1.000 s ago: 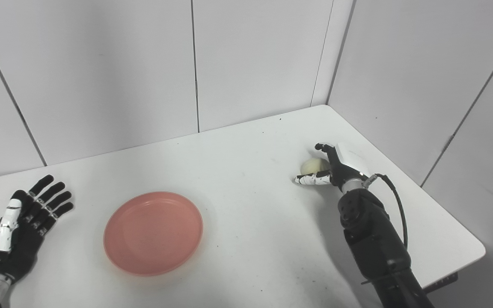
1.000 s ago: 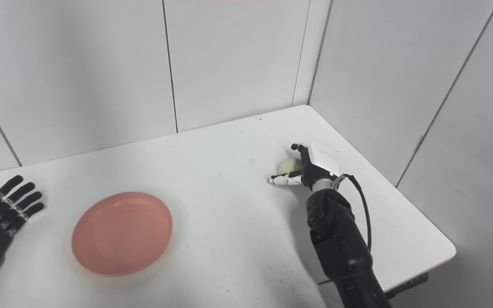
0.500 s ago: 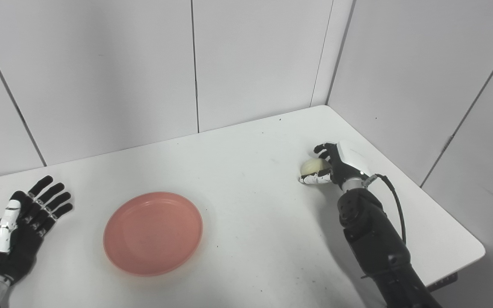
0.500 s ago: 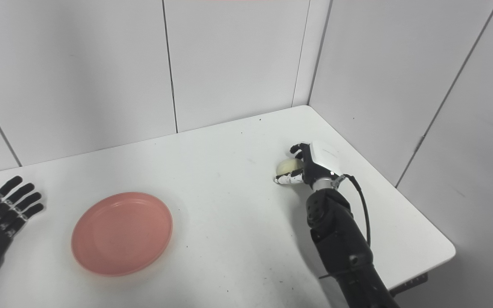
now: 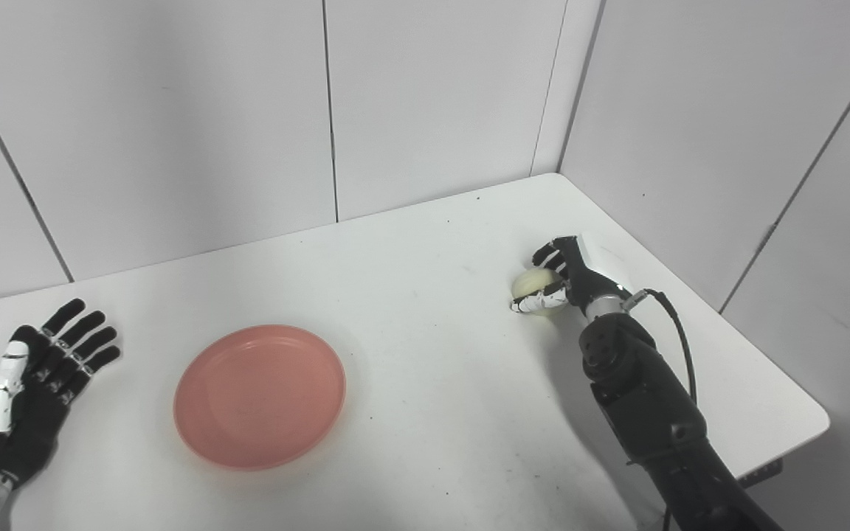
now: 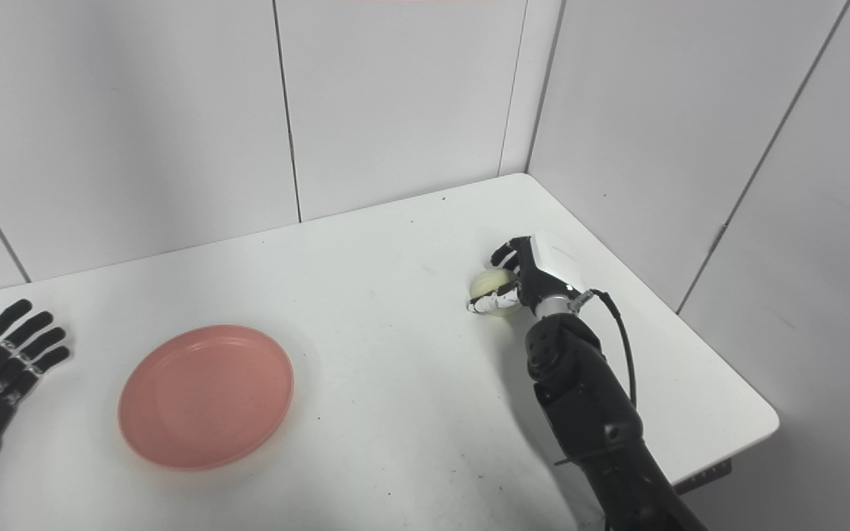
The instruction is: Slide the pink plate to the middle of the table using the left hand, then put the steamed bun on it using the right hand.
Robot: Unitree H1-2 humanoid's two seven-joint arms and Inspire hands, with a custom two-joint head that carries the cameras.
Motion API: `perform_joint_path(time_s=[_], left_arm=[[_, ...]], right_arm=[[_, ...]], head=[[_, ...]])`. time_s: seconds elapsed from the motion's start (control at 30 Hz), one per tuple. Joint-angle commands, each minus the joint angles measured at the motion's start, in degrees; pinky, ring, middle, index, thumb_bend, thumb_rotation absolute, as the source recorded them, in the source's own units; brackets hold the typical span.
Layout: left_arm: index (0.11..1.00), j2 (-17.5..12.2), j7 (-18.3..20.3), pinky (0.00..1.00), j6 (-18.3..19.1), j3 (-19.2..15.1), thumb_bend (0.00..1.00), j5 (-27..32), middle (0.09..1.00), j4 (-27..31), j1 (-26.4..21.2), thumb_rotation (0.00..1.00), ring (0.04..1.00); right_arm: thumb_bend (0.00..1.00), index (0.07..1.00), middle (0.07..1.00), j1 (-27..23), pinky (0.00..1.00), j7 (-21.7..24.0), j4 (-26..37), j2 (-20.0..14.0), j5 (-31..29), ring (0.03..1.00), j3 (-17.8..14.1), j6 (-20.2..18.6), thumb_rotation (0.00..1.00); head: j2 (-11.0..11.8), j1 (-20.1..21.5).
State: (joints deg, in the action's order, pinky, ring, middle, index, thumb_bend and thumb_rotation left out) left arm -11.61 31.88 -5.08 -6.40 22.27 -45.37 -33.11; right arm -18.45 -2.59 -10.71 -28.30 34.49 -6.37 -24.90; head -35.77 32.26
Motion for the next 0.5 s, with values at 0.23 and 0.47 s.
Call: perform_joint_path(time_s=[0.23, 0.47], left_arm=[[0.832, -0.2, -2.0, 0.81, 7.3, 0.8, 0.54, -1.8, 0.836, -3.0, 4.9, 0.83, 0.823], [0.838, 0.3, -2.1, 0.82, 7.0, 1.3, 0.55, -2.2, 0.845, -2.0, 5.4, 0.84, 0.832]], right_arm=[[0.53, 0.554, 0.524, -0.5, 0.42, 0.0, 1.7, -1.5, -0.9, 0.479, 0.3, -1.4, 0.02], [0.54, 0.544, 0.499, -0.1, 0.39, 1.2, 7.5, -1.2, 0.6, 0.453, 0.3, -2.0, 0.02]], head=[[0.1, -0.5], [0.3, -1.7]])
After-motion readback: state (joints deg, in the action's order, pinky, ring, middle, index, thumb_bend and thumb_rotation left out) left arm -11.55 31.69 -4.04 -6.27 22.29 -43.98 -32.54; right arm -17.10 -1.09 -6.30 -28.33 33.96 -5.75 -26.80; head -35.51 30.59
